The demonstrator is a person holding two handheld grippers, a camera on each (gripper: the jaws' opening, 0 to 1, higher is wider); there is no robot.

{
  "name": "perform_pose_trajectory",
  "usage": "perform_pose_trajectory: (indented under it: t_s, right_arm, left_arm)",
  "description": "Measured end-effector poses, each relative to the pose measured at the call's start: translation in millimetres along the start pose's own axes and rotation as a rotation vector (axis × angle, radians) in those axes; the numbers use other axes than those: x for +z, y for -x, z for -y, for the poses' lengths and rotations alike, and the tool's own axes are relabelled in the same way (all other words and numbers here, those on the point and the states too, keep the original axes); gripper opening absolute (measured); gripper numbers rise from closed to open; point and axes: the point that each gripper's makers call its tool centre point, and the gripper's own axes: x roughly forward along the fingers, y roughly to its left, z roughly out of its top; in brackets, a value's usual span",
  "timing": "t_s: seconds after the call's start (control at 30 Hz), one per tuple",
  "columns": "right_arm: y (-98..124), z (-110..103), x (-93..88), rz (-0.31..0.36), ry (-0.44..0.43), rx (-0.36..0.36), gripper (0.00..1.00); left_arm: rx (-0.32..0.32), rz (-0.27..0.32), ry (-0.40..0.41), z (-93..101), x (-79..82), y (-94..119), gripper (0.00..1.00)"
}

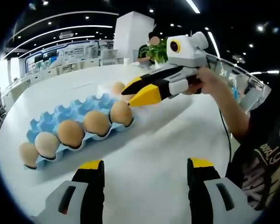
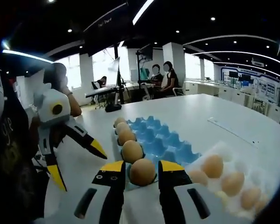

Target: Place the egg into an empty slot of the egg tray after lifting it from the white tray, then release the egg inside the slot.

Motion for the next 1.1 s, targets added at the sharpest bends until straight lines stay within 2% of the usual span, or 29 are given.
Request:
perform_pose_trajectory:
  t_s: [0.3,0.6,1.1]
  right_arm:
    - [27,5,-6.5,-0.007,0.004,-0.06,0.31]
    - [58,21,-13.7,-0.005,-0.013,-0.131,0.32]
    - [92,33,-28.6,-0.003,-0.042,-0.224,0.35]
  left_arm:
    - [-0.012,0.003,-0.022,7.1,5.2,-1,0.73]
    - [-0.02,0.003,-0.031,12.7,7.5,-2,0.74]
    - [-0.025,0.014,-0.038,16.4,12.9,-5,0.74]
